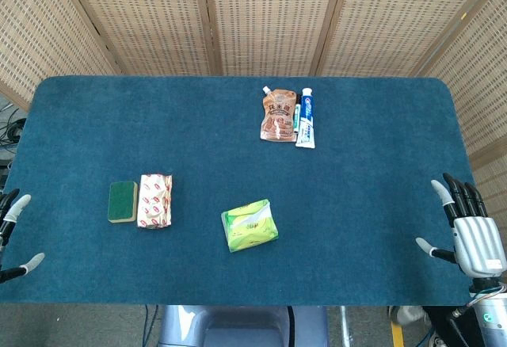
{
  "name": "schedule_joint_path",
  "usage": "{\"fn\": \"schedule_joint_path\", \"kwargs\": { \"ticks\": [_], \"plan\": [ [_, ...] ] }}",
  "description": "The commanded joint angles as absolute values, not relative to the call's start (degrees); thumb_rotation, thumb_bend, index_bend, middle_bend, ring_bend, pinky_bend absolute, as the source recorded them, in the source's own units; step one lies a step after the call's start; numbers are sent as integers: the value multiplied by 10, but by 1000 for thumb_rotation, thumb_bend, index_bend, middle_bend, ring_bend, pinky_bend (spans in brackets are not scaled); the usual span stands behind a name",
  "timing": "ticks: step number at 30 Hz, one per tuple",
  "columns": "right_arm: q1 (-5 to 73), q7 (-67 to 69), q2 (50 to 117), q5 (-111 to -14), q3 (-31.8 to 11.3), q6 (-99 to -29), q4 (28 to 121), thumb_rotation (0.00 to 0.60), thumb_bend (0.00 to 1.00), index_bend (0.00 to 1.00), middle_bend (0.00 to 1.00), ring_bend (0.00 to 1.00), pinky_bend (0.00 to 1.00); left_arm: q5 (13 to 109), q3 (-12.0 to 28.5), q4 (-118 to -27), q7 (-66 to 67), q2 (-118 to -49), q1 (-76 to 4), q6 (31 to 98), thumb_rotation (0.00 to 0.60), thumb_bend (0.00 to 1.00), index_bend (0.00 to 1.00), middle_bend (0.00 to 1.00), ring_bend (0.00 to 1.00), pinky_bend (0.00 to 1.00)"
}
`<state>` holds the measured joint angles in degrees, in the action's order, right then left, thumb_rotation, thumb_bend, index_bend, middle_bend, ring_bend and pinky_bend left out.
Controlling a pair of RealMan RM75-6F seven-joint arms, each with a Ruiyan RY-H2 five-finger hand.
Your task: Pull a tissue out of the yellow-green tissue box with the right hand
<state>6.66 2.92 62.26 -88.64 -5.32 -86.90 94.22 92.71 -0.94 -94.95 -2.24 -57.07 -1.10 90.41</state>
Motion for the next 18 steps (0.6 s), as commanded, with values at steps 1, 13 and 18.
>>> {"fn": "schedule_joint_path", "kwargs": {
  "ticks": [1, 13, 18],
  "plan": [
    [67, 28, 623, -886, -53, -868, 943, 600, 0, 43, 0, 0, 0, 927, -9, -949, -24, -571, -11, 905, 600, 0, 0, 0, 0, 0],
    [112, 31, 620, -926, -54, -820, 950, 600, 0, 108, 1, 0, 0, 922, -7, -949, -27, -570, -11, 904, 600, 0, 0, 0, 0, 0],
    [201, 79, 603, -978, -67, -729, 971, 600, 2, 133, 45, 0, 56, 910, -2, -959, -13, -571, -17, 892, 600, 0, 0, 0, 0, 0]
  ]
}}
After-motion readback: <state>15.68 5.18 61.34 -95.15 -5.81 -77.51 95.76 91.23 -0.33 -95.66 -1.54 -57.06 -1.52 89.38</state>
